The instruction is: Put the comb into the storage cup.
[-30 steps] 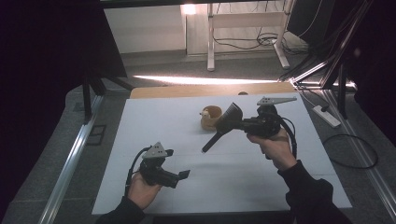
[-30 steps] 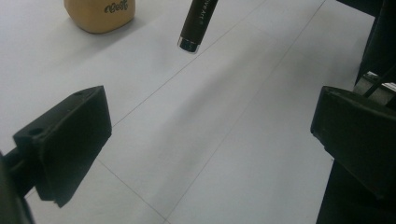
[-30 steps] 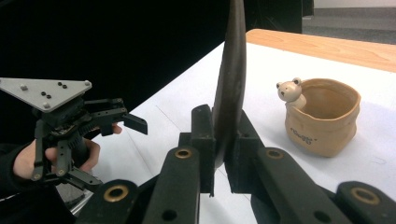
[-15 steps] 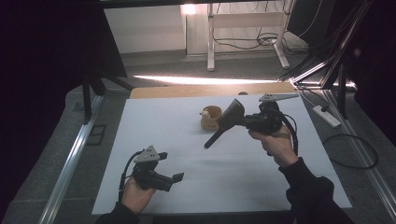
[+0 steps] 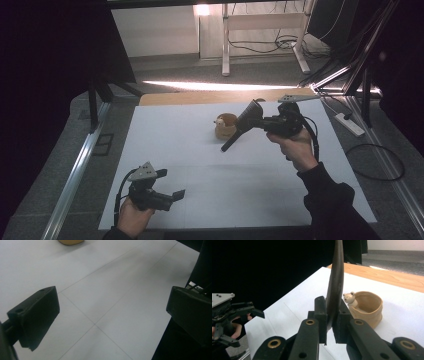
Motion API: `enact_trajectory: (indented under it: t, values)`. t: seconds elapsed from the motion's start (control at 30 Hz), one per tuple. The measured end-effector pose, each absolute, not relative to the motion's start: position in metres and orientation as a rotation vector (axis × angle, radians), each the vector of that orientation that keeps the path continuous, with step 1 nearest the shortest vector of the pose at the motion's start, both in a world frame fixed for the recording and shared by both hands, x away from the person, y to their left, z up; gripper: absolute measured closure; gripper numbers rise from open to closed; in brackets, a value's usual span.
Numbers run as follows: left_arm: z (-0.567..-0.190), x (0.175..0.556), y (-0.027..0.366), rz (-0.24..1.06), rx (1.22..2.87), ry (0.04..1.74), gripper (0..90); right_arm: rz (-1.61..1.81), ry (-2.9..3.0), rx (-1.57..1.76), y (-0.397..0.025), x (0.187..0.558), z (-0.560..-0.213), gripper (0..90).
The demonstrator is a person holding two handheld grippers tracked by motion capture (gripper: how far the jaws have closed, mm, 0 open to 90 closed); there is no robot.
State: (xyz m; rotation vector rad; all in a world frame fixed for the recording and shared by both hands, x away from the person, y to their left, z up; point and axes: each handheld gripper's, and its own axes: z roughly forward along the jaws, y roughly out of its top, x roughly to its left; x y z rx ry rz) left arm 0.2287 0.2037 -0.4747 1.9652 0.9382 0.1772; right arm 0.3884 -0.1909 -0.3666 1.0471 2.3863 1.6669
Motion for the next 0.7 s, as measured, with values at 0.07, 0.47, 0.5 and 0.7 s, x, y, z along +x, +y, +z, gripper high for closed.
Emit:
enact_trajectory:
  t: [0.07, 0.47, 0.5, 0.7]
  values:
    - [-0.475, 0.227, 0.205, 0.179, 1.966, 0.943, 0.0, 1.665, 2.380, 1.054, -0.191, 0.391, -0.366, 83.8]
    - [-0.476, 0.213, 0.219, 0.211, 1.965, 1.001, 0.0, 1.666, 2.323, 1.105, -0.197, 0.407, -0.359, 83.8]
    - [-0.476, 0.211, 0.220, 0.217, 1.967, 1.005, 0.0, 1.667, 2.319, 1.111, -0.197, 0.408, -0.359, 83.8]
    - [-0.476, 0.204, 0.226, 0.240, 1.971, 1.030, 0.0, 1.666, 2.304, 1.140, -0.200, 0.416, -0.358, 83.8]
